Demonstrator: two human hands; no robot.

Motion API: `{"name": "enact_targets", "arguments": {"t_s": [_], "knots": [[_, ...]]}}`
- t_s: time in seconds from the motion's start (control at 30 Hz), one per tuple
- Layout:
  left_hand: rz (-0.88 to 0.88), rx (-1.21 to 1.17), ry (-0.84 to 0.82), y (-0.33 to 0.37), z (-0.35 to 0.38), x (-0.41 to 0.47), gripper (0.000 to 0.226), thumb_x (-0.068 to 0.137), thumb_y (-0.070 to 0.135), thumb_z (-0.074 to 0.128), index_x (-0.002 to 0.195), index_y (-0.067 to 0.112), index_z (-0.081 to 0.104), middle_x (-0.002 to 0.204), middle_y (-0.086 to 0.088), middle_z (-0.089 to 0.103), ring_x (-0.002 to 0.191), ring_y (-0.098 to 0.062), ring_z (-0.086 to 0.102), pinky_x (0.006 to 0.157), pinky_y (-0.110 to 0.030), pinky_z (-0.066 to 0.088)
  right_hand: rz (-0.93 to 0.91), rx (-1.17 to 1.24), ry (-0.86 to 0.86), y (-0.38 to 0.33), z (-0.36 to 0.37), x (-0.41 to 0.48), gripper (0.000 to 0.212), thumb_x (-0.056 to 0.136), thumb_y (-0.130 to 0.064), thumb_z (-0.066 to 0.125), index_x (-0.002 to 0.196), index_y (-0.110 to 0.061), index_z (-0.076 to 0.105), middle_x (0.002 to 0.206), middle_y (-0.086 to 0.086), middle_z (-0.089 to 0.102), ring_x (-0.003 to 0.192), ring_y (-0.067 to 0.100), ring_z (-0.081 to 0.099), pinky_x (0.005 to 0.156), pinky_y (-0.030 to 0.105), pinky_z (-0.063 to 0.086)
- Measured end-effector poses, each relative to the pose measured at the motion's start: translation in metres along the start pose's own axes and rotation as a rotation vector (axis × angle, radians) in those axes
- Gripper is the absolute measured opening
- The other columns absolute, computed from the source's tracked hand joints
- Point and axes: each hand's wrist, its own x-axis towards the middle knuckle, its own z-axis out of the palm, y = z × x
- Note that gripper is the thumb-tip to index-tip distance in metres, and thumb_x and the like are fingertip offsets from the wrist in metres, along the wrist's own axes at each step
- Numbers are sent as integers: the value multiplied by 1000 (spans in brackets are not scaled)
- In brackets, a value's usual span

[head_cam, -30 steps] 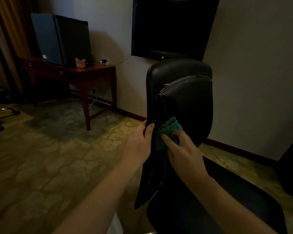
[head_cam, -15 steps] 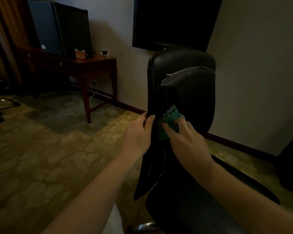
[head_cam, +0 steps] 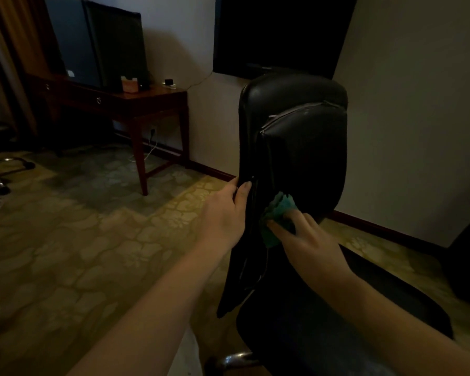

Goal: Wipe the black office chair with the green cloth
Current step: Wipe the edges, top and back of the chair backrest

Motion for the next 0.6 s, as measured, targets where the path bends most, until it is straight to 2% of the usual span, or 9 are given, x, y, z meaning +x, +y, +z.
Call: {"name": "enact_targets", "arguments": {"t_s": [0.13,0.23,0.3,0.5,0.6], "knots": [[-5,-1,12,3,1,-1,41,105,44,38,129,23,63,102,10,70,94,-7,64,80,-29,52,15,22,87,4,-13,27,46,78,-11,72,123,-9,64,111,18,57,93,35,59,60,38,55],[-6,-19,5,0,1,-1,42,104,45,38,129,21,63,101,7,71,93,-8,65,80,-34,54,38,22,134,7,-20,48,44,80,-12,64,124,-9,63,112,20,56,93,38,60,60,40,57],[-14,-16,0,0,-1,-3,43,104,46,39,131,22,62,103,8,70,95,-7,64,79,-30,54,32,29,144,7,-19,46,44,82,-13,59,125,-9,63,114,20,56,94,38,60,61,41,57],[-14,-51,1,0,-1,-13,40,104,43,41,133,24,61,104,13,69,95,-1,63,70,-11,45,19,69,93,1,9,-2,45,79,-9,71,123,-8,64,112,20,56,92,35,60,62,38,57],[-26,-56,3,0,0,-19,40,104,44,42,135,26,59,103,16,68,94,0,63,70,-11,45,10,86,75,0,13,-14,48,77,-9,74,124,-9,63,113,20,55,92,35,60,63,39,57]]}}
